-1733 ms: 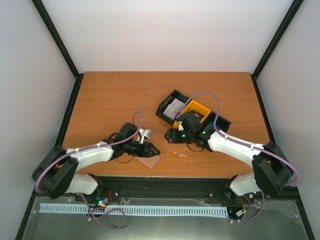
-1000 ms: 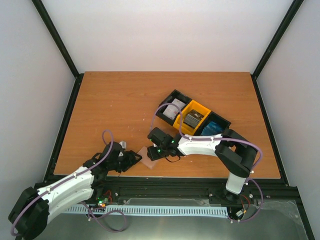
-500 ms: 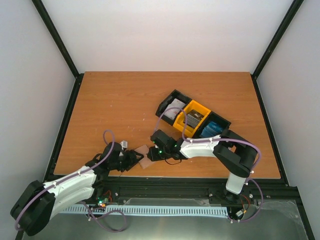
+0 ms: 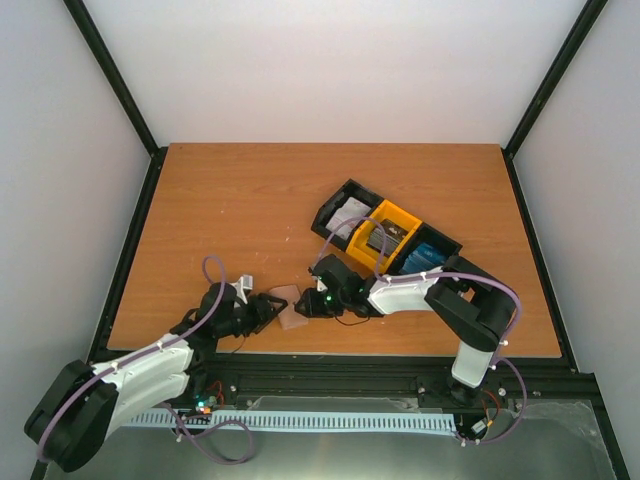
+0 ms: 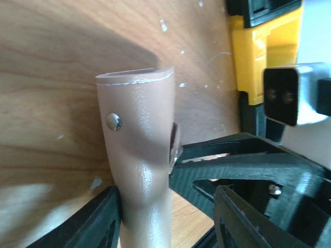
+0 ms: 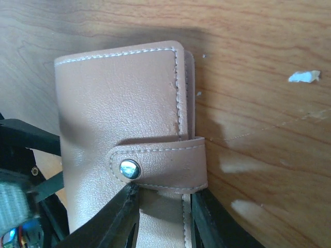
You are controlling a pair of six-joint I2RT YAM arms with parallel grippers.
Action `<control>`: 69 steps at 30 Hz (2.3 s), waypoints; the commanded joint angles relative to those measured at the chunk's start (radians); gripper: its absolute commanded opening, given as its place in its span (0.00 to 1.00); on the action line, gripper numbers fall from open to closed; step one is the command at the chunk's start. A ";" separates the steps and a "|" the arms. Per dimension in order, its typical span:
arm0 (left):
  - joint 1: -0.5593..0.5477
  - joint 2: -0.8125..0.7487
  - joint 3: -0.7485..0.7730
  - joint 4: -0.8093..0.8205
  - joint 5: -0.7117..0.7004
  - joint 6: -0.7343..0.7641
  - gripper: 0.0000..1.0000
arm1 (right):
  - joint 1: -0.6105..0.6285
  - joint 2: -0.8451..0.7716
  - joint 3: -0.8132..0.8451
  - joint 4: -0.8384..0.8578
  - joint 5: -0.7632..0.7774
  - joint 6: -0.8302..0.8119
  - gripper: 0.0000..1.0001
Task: Put the credit cards into the card holder
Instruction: Open the card holder at the center of the board.
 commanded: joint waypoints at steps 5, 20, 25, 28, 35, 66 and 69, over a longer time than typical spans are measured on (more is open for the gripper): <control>0.029 -0.018 -0.015 0.248 0.117 -0.074 0.49 | -0.033 0.030 -0.090 0.111 -0.077 0.097 0.29; 0.032 0.201 0.112 0.108 0.119 0.096 0.22 | -0.051 0.029 -0.049 0.038 -0.073 0.033 0.30; 0.033 0.167 0.137 0.054 0.080 0.142 0.09 | -0.053 -0.028 -0.039 -0.036 0.001 -0.012 0.31; 0.032 0.159 0.154 0.023 0.063 0.175 0.01 | -0.053 -0.065 -0.014 -0.106 0.068 -0.054 0.34; 0.032 0.138 0.189 -0.033 0.050 0.246 0.01 | -0.039 -0.152 0.092 -0.284 0.240 -0.140 0.45; 0.033 0.095 0.227 -0.035 0.017 0.307 0.01 | 0.070 0.018 0.326 -0.614 0.385 -0.120 0.37; 0.032 0.090 0.232 -0.048 0.013 0.315 0.01 | 0.068 0.014 0.331 -0.661 0.483 -0.102 0.32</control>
